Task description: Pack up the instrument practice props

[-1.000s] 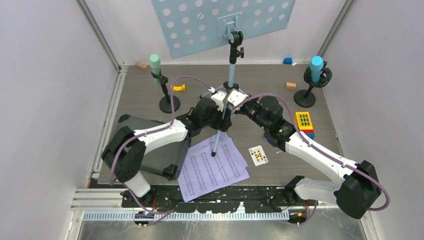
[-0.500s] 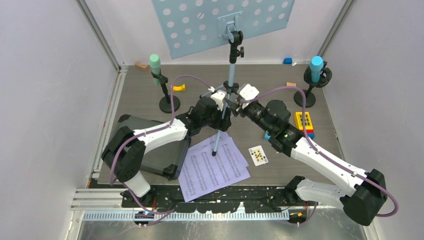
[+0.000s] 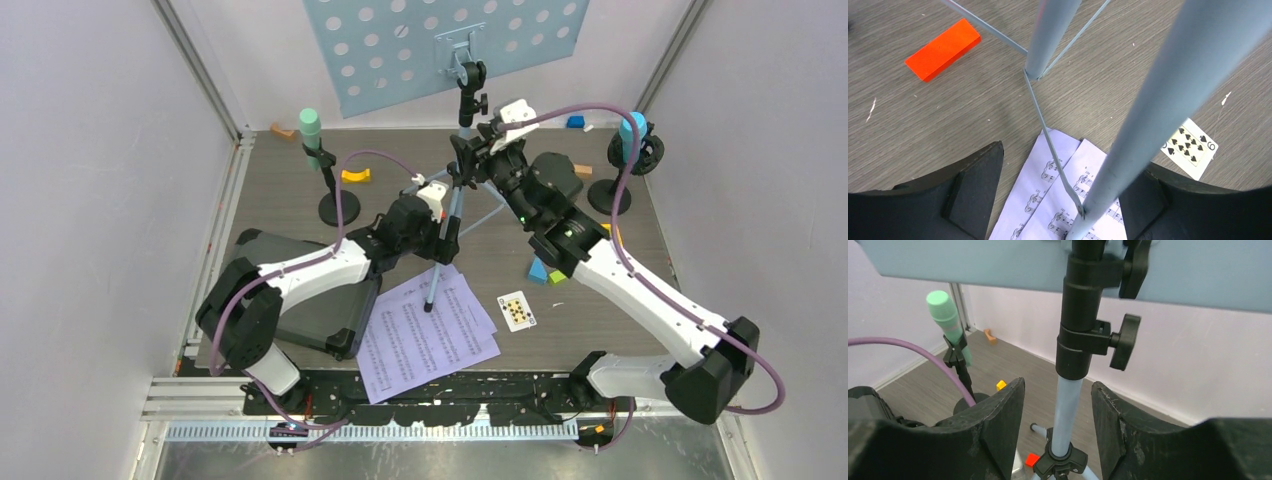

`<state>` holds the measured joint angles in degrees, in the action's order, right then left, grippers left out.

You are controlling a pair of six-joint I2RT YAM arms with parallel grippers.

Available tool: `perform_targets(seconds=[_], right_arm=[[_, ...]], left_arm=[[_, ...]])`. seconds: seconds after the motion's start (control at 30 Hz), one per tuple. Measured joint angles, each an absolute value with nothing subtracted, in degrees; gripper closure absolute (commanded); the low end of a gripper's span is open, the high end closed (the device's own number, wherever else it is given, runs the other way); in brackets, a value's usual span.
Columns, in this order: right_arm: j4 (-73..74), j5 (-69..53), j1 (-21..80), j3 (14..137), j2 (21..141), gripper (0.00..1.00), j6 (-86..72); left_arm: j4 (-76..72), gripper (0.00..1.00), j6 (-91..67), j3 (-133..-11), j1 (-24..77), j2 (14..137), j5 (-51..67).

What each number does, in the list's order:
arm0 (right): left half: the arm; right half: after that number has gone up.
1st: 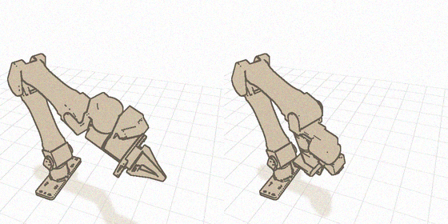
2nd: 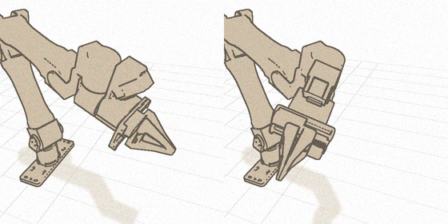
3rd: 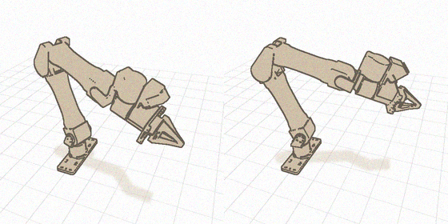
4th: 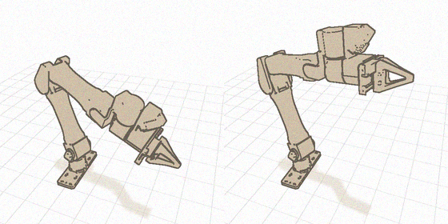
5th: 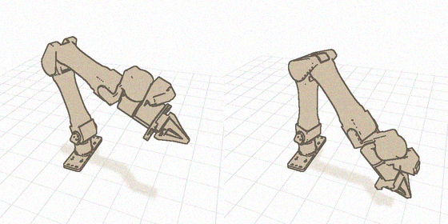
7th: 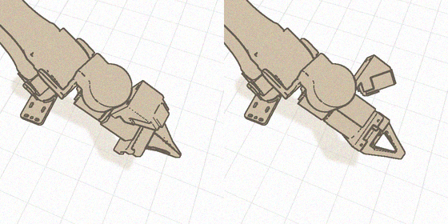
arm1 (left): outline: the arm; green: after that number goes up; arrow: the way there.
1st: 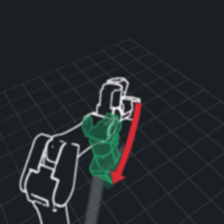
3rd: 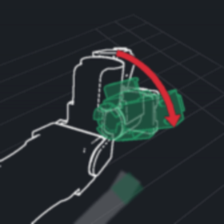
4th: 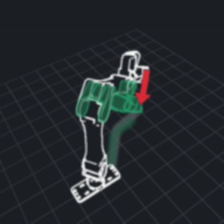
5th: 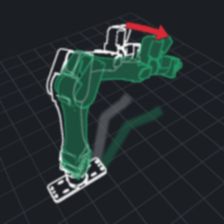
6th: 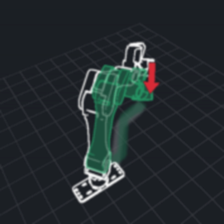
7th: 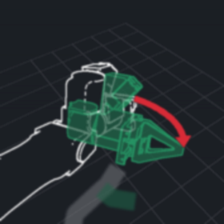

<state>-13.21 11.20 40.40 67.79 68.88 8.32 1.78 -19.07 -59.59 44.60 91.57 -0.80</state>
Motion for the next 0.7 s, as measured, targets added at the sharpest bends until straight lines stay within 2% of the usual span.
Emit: perform_targets(seconds=[0.23, 0.5, 0.7], right_arm=[[-11.90, 12.93, 40.03, 68.58, 75.11, 0.48, 5.65], [-12.62, 15.25, 39.88, 69.01, 77.49, 0.63, 4.27], [-13.43, 15.55, 39.72, 69.89, 77.52, 0.63, 4.16]], left_arm=[[1.17, 0.25, -19.22, -57.98, 44.60, 87.57, -1.67], [-0.12, 0.28, -19.77, -55.35, 45.71, 87.37, -2.04], [-0.58, 0.28, -20.62, -54.13, 47.46, 87.39, -2.87]])
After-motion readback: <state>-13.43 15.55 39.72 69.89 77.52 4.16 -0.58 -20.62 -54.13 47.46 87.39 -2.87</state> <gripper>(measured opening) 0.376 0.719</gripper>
